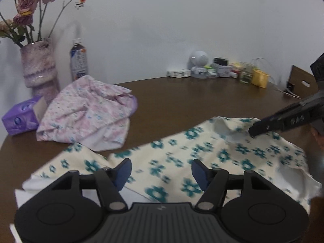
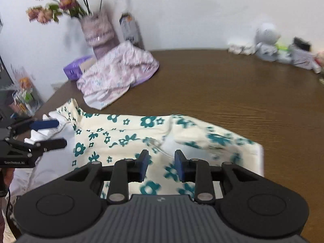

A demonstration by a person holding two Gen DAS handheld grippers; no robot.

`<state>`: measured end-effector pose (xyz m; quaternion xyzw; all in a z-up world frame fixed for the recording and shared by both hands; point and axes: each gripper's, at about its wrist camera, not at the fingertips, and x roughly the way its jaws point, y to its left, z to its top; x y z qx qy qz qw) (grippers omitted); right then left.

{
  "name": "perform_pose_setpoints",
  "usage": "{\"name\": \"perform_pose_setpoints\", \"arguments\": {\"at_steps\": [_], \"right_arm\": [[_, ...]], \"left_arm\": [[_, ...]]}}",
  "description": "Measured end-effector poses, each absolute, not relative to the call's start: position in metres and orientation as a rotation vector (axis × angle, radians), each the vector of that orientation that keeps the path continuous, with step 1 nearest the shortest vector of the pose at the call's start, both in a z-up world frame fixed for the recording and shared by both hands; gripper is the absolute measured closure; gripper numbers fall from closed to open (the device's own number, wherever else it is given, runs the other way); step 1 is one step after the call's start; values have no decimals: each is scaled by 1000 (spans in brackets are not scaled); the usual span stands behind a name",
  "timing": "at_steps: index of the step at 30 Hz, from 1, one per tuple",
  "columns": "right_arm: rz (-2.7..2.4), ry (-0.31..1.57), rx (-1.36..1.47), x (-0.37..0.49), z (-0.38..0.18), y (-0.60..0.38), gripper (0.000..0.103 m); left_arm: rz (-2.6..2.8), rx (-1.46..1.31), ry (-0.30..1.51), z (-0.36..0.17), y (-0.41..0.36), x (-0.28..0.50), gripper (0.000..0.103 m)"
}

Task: Fold clothes
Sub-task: 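Pinch the shirt edge with the right gripper while the left gripper pinches the hem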

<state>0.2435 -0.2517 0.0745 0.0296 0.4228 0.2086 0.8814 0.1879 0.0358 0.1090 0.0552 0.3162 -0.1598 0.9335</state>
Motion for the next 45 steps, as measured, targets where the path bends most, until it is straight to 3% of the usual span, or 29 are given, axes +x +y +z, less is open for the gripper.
{"name": "perform_pose_setpoints", "arguments": {"at_steps": [10, 11, 12, 13, 15, 18, 22, 26, 28, 30, 31, 32, 34, 35, 36, 39, 42, 44, 45], "right_arm": [[379, 981, 48, 319, 45, -207, 74], [374, 982, 38, 322, 41, -204, 78], [372, 970, 25, 323, 39, -202, 82], [370, 957, 12, 323, 38, -201, 99], [387, 944, 0, 326, 36, -198, 100], [399, 892, 6, 329, 41, -200, 101], [438, 797, 35, 330, 53, -204, 101], [422, 863, 33, 343, 37, -204, 100], [421, 872, 43, 342, 31, -204, 97], [420, 885, 68, 341, 32, -207, 89], [422, 884, 79, 339, 34, -208, 80], [424, 872, 75, 338, 35, -208, 79], [426, 866, 46, 336, 34, -205, 84], [426, 868, 32, 337, 33, -203, 95], [421, 873, 20, 338, 31, -202, 98], [421, 850, 0, 335, 31, -201, 98], [445, 872, 66, 332, 40, -212, 90], [456, 885, 90, 322, 47, -220, 75], [458, 889, 92, 317, 50, -222, 73]], "left_arm": [[-273, 160, 702, 77, 62, 241, 33], [-270, 166, 705, 73, 65, 246, 34], [-267, 171, 709, 69, 67, 251, 49], [-264, 177, 713, 65, 69, 256, 58], [-261, 172, 714, 60, 74, 263, 88], [-264, 92, 682, 68, 87, 260, 100], [-229, 62, 644, 74, 94, 256, 100], [-202, 47, 677, 63, 96, 263, 98], [-204, 32, 668, 64, 98, 262, 91], [-227, 22, 633, 70, 98, 259, 66], [-240, 24, 619, 72, 97, 259, 59], [-253, 32, 611, 73, 94, 259, 55], [-262, 66, 633, 67, 87, 263, 56], [-254, 91, 644, 63, 84, 264, 68], [-237, 121, 646, 58, 81, 265, 77], [-219, 136, 651, 55, 82, 264, 83], [-218, 107, 644, 53, 86, 263, 83], [-222, 91, 646, 55, 88, 263, 80], [-224, 81, 648, 57, 88, 263, 80]]}}
